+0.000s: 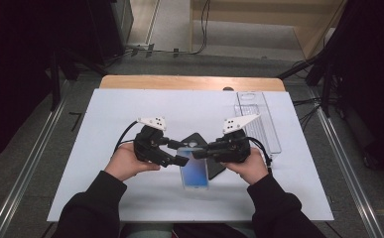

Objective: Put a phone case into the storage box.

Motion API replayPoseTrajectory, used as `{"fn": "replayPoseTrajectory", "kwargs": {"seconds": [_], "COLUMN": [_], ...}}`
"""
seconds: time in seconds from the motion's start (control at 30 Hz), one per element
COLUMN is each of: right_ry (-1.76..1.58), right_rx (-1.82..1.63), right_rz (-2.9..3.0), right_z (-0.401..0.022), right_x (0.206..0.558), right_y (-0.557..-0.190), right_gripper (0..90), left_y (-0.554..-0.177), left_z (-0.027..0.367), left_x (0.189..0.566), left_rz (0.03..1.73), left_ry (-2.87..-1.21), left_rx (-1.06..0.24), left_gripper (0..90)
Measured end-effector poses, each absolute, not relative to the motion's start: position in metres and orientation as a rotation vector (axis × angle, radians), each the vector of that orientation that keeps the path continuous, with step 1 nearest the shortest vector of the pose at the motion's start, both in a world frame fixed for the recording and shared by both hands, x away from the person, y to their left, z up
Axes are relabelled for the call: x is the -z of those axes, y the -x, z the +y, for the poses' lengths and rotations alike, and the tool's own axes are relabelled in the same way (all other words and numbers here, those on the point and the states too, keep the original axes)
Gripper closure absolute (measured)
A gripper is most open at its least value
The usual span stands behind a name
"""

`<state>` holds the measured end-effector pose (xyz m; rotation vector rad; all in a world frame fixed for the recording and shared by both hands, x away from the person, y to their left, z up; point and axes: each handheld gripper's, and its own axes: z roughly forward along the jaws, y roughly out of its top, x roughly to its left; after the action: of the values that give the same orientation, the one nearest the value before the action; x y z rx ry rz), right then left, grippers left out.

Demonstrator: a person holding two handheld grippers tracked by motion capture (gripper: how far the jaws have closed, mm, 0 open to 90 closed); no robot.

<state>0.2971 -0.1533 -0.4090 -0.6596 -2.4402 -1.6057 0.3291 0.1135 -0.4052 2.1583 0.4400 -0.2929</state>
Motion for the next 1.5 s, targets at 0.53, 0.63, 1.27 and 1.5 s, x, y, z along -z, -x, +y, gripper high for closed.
{"fn": "replayPoseTrajectory", "kwargs": {"seconds": [0.53,0.63,1.27,1.5], "right_ry": [0.570,0.562,0.727,0.817], "right_rx": [1.604,1.593,1.685,1.711], "right_rz": [-2.402,-2.406,-2.457,-2.449], "right_z": [-0.152,-0.152,-0.156,-0.161], "right_x": [0.408,0.408,0.402,0.403], "right_y": [-0.297,-0.296,-0.291,-0.290], "right_gripper": [76.9,76.8,33.1,24.1], "left_y": [-0.322,-0.323,-0.328,-0.329], "left_z": [0.113,0.113,0.124,0.125], "left_x": [0.406,0.407,0.396,0.394], "left_rz": [0.299,0.294,0.472,0.534], "left_ry": [-2.155,-2.165,-2.161,-2.176], "left_rx": [0.395,0.404,0.377,0.367], "left_gripper": [80.7,81.0,81.2,81.1]}}
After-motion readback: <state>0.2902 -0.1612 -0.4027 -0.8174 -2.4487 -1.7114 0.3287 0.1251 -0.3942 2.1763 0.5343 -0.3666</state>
